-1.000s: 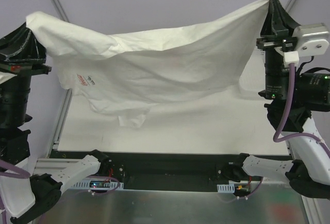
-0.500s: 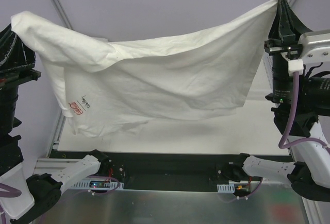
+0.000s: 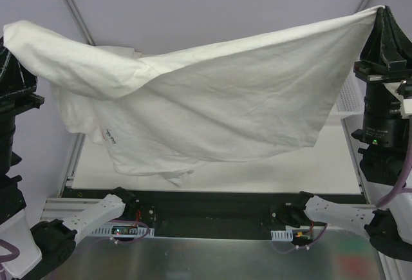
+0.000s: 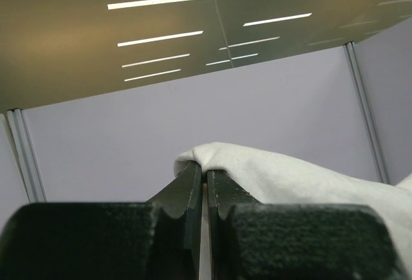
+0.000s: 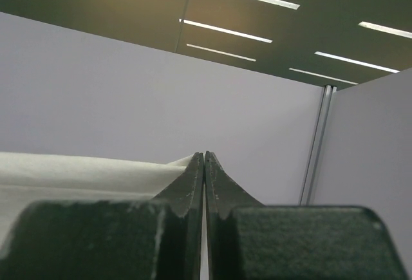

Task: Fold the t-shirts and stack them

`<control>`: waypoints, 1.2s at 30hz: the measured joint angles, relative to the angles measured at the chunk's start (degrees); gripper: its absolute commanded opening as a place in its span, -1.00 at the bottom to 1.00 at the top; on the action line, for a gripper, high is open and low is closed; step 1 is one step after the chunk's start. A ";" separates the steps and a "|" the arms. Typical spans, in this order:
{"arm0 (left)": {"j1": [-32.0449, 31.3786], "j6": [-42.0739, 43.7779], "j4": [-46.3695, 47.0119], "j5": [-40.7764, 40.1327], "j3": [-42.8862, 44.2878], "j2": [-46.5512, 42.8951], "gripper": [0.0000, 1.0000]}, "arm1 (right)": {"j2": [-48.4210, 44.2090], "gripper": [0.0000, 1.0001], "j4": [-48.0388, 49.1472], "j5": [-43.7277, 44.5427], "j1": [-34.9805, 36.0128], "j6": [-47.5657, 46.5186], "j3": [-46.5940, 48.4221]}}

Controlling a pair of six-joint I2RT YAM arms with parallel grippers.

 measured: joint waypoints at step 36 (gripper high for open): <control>6.34 6.10 15.39 -18.40 -16.41 14.03 -1.00 | 22.14 -0.99 -8.79 0.44 -26.95 23.63 -1.86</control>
